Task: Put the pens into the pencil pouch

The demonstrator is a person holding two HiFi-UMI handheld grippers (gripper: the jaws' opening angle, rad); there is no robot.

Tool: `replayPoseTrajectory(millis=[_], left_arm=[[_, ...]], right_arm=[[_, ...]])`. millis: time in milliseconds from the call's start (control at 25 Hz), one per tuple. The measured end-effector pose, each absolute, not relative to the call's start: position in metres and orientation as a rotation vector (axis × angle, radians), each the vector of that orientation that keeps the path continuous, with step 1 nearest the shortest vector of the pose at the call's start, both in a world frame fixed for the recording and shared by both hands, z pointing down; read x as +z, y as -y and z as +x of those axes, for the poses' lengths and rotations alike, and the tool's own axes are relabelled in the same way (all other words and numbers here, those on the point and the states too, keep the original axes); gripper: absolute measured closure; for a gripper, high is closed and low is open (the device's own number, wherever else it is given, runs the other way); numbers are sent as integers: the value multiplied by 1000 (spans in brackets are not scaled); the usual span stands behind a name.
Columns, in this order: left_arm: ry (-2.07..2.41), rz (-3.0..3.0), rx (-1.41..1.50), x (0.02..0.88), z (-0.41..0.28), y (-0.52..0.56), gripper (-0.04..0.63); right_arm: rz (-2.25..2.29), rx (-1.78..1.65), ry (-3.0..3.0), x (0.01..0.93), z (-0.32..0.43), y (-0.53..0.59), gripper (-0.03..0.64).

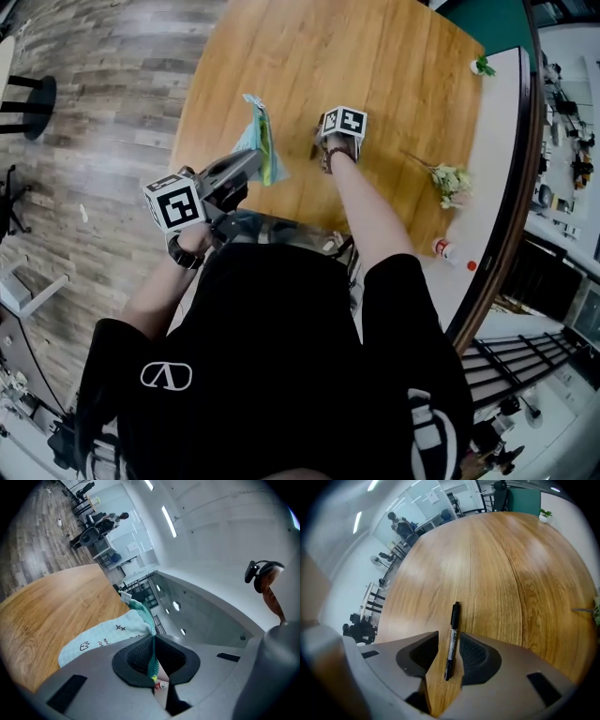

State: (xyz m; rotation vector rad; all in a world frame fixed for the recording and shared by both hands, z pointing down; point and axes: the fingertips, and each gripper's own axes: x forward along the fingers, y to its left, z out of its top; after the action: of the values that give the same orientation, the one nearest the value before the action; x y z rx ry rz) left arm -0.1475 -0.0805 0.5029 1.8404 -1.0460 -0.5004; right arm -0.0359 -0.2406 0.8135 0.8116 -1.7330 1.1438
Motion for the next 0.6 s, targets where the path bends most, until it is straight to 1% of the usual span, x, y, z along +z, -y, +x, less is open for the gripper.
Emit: replayPoseTrajectory(millis=[160, 200, 280, 600], left_arm=[[1057, 1824, -499, 508, -149, 79, 580], [1058, 1821, -498, 509, -148, 79, 580], [1061, 1818, -496, 509, -149, 79, 580], [1050, 1825, -486, 510, -149, 77, 580]], right_arm=[[782, 1112, 1674, 830, -34, 238, 496], [784, 1095, 1662, 832, -32, 239, 510], [796, 1055, 1646, 834, -27, 241, 565], [786, 1053, 1668, 832, -25, 239, 572]])
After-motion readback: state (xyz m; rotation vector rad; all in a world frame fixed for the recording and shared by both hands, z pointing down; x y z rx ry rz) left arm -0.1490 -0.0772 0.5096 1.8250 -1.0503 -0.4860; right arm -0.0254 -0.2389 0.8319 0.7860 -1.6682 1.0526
